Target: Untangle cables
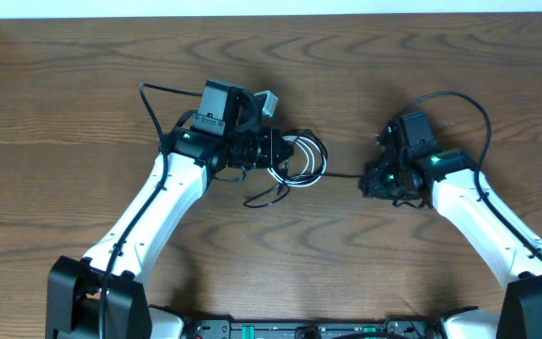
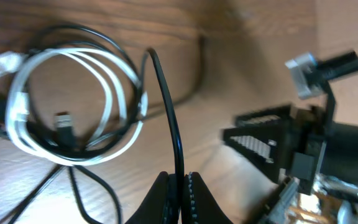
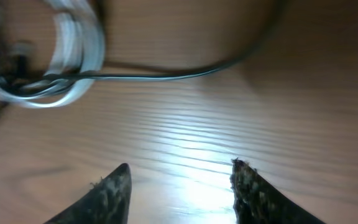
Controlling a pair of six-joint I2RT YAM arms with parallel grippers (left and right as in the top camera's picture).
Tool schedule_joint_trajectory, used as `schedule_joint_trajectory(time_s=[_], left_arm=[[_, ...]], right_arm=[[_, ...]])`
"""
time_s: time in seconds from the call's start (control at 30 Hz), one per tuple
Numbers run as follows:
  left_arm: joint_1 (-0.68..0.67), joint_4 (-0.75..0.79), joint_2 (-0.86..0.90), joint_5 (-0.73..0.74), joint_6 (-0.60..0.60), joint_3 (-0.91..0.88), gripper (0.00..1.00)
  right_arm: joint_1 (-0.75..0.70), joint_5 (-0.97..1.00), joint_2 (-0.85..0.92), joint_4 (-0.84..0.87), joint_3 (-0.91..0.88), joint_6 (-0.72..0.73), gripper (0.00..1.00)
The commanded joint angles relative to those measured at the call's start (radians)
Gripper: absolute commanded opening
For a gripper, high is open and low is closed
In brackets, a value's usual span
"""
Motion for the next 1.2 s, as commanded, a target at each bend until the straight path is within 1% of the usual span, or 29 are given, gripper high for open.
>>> schedule_joint_trajectory(time_s=[0.0, 0.07, 0.13, 0.2, 0.3, 0.33, 0.4, 0.43, 0.53, 0.57, 0.63, 0.7, 0.73, 0.77, 0.8, 0.9, 0.97, 1.07, 1.17], left_arm=[[-0.002, 0.001, -0.058, 0.086, 0.043, 0.005, 0.07], [-0.002, 0.000, -0.108, 0.087, 0.043, 0.005, 0.07], [-0.002, 0.001, -0.168, 0.124, 0.037, 0.005, 0.07], [-0.002, 0.002, -0.228, 0.148, -0.006, 0.005, 0.07], [-0.002, 0.025, -0.301, 0.238, -0.052, 0.005, 0.08], [-0.002, 0.044, -0.317, 0.274, -0.076, 0.005, 0.07], [-0.002, 0.100, -0.341, 0.360, -0.113, 0.005, 0.07], [-0.002, 0.123, -0.346, 0.383, -0.126, 0.005, 0.07], [-0.001, 0.163, -0.357, 0.392, -0.128, 0.005, 0.07], [-0.001, 0.161, -0.356, 0.374, -0.114, 0.005, 0.08], [-0.001, 0.122, -0.350, 0.287, -0.082, 0.005, 0.08], [-0.001, 0.041, -0.336, 0.115, -0.057, 0.004, 0.16], [-0.001, 0.018, -0.328, 0.063, -0.057, 0.004, 0.17], [-0.001, -0.011, -0.316, -0.003, -0.057, 0.004, 0.17], [-0.001, -0.049, -0.290, -0.083, -0.058, 0.004, 0.21], [-0.001, -0.091, -0.200, -0.199, -0.058, 0.004, 0.23], [-0.001, -0.078, -0.105, -0.234, -0.058, 0.004, 0.26], [-0.002, -0.021, 0.011, -0.234, -0.058, 0.004, 0.27], [-0.002, 0.027, 0.121, -0.234, -0.059, 0.004, 0.29]], right_arm=[[0.024, -0.132, -0.006, 0.056, 0.005, -0.098, 0.57], [0.035, -0.132, -0.005, 0.098, 0.005, -0.098, 0.59], [0.048, -0.132, -0.005, 0.146, 0.005, -0.098, 0.60], [0.061, -0.132, -0.005, 0.182, 0.005, -0.098, 0.61], [0.080, -0.132, -0.002, 0.243, 0.005, -0.098, 0.61], [0.086, -0.132, 0.000, 0.270, 0.005, -0.098, 0.61], [0.095, -0.132, 0.003, 0.318, 0.005, -0.097, 0.55], [0.098, -0.132, 0.005, 0.330, 0.005, -0.097, 0.54], [0.102, -0.132, 0.007, 0.346, 0.005, -0.098, 0.53], [0.102, -0.132, 0.009, 0.340, 0.004, -0.098, 0.52], [0.102, -0.127, 0.013, 0.309, 0.004, -0.098, 0.45], [0.102, -0.079, 0.014, 0.243, 0.004, -0.091, 0.39], [0.102, -0.050, 0.014, 0.218, 0.004, -0.077, 0.40], [0.102, 0.002, 0.014, 0.181, 0.004, -0.050, 0.44], [0.102, 0.045, 0.014, 0.150, 0.004, -0.035, 0.45], [0.102, 0.105, 0.014, 0.081, 0.004, 0.001, 0.44], [0.102, 0.113, 0.014, 0.056, 0.004, 0.039, 0.44], [0.102, 0.112, 0.014, 0.055, 0.004, 0.039, 0.46], [0.102, 0.112, 0.014, 0.049, 0.004, 0.039, 0.46]])
